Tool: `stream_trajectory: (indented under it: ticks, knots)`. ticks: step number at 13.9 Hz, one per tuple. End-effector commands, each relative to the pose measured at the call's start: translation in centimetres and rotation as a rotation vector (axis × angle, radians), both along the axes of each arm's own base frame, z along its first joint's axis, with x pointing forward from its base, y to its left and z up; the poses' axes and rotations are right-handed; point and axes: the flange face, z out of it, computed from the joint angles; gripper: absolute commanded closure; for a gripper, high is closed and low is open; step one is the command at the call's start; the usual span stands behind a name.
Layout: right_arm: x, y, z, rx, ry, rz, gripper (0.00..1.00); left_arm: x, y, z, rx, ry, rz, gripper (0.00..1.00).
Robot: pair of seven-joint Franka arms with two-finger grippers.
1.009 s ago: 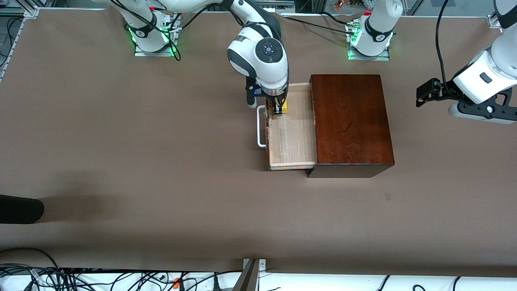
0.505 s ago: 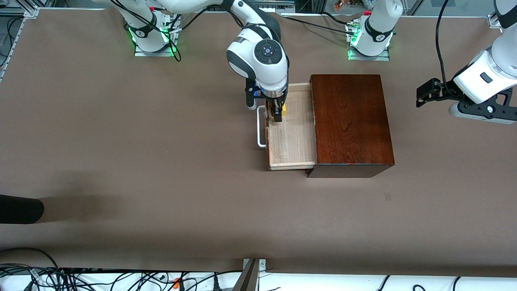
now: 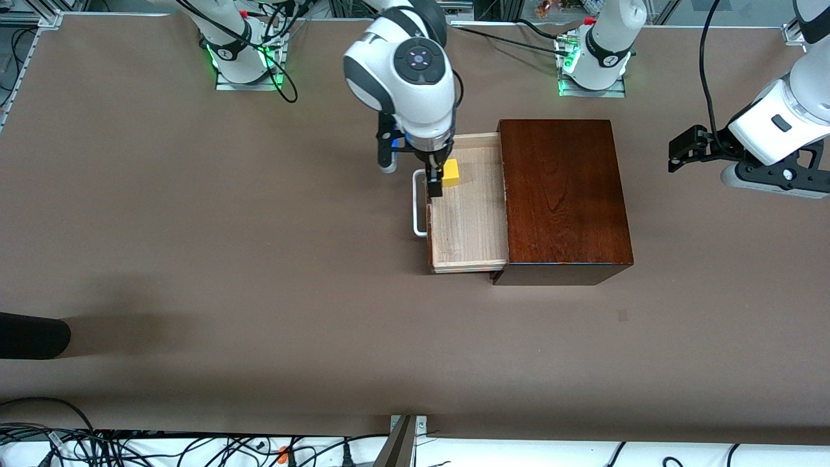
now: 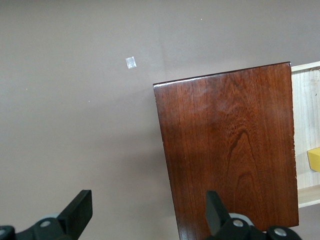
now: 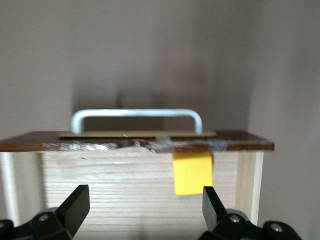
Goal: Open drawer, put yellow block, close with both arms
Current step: 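Withdraw the right gripper while the left gripper reaches the drawer handle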
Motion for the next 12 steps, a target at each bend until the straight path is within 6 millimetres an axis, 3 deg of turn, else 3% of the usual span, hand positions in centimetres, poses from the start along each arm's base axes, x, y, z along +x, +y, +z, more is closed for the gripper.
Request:
stream_trajectory:
  ticks: [1,5,8,9,11,12]
  knots:
    - [2.6,-4.4,2.9,-0.023,0.000,0.099,0.00,-0.2,-0.8,0.4,-0.019,-0.007,-0.030,0.00]
    - [8.6,-12.9,5.0,0.031,-0.004,0.253,0.00,-0.5,-3.4,0.1,-0.024,0.006,-0.080,0.00]
    - [13.3,-21.6,4.9,0.022,-0.010,0.416,0.00,-1.2,-7.6,-0.2,-0.029,0.011,-0.158,0.00]
    - [14.7,-24.6,4.8,0.032,-0.016,0.468,0.00,-1.5,-10.0,-0.9,-0.025,0.023,-0.202,0.00]
    - [16.3,-29.2,4.0,0.054,-0.013,0.589,0.00,-2.1,-13.6,-2.1,-0.027,0.047,-0.271,0.00]
    - [16.7,-31.9,4.8,0.052,-0.018,0.648,0.00,-2.2,-15.6,-3.2,-0.038,0.064,-0.307,0.00]
